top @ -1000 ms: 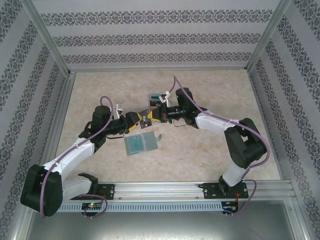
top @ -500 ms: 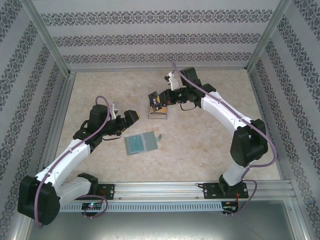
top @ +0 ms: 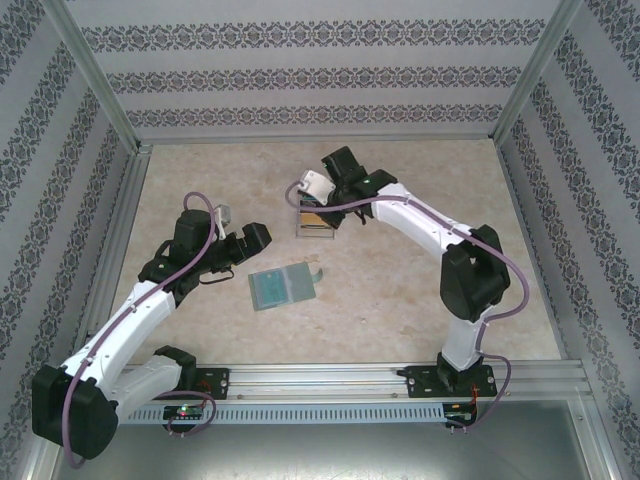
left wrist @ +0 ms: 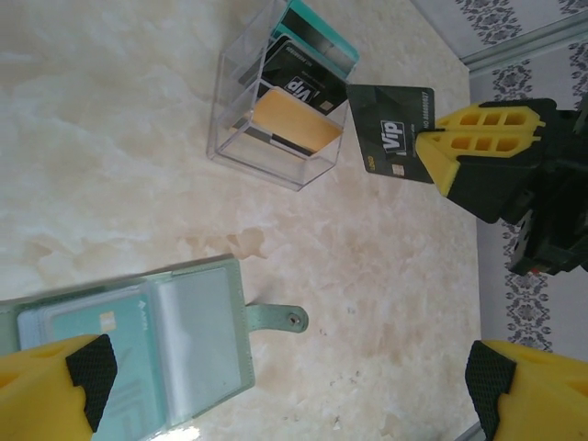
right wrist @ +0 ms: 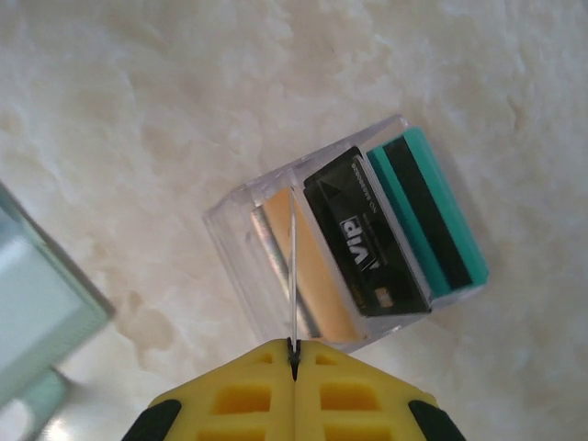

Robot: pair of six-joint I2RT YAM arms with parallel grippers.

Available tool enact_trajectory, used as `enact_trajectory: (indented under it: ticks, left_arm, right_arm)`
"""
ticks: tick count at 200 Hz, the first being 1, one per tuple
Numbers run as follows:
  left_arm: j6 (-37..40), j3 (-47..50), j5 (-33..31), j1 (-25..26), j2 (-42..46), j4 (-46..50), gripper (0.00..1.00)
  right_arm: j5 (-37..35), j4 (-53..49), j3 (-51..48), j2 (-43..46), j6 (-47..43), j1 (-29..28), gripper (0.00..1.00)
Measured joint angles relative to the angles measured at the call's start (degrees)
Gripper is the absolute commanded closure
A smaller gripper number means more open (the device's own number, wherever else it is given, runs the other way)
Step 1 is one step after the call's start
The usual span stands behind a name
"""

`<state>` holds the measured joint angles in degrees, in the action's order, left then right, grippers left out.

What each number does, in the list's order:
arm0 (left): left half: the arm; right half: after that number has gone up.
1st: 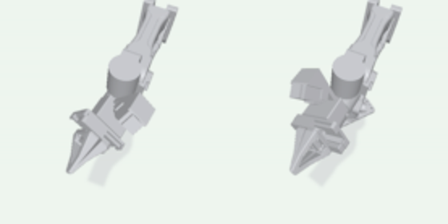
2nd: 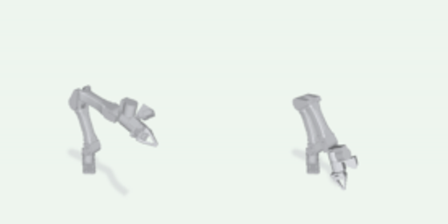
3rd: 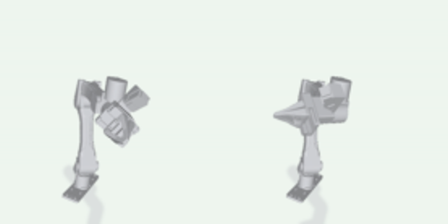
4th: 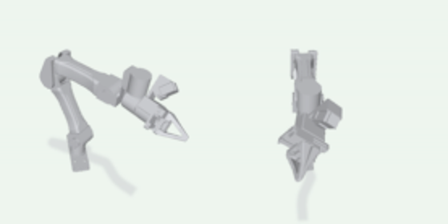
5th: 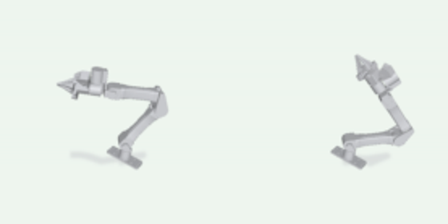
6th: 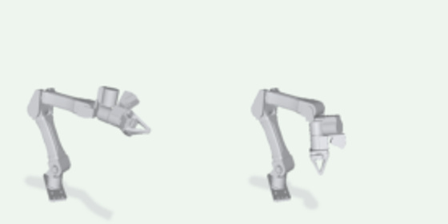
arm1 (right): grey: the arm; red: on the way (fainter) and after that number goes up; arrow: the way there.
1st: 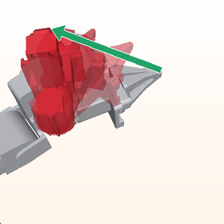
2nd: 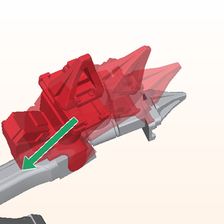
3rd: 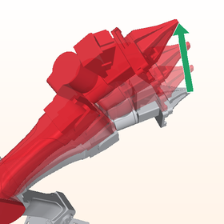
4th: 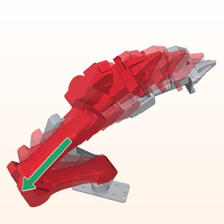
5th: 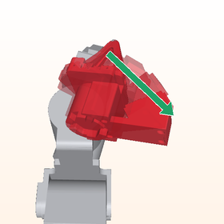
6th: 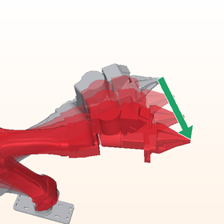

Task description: Take the credit cards out of the card holder

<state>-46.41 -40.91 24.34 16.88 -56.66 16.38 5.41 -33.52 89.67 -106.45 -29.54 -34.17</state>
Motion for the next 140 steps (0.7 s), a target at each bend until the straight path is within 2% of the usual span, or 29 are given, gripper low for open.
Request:
enact_trajectory:
  ticks: [61, 140]
  left_arm:
    - [1.03, -0.28, -0.28, -0.15, -0.22, 1.27, 0.01]
    - [1.07, -0.39, -0.61, -1.18, -0.11, 2.56, 0.01]
  right_arm:
    - [-9.31, 1.25, 1.42, -4.55, -14.95, -2.49, 1.00]
    - [-11.91, 3.45, 5.25, -8.48, -21.55, -2.84, 1.00]
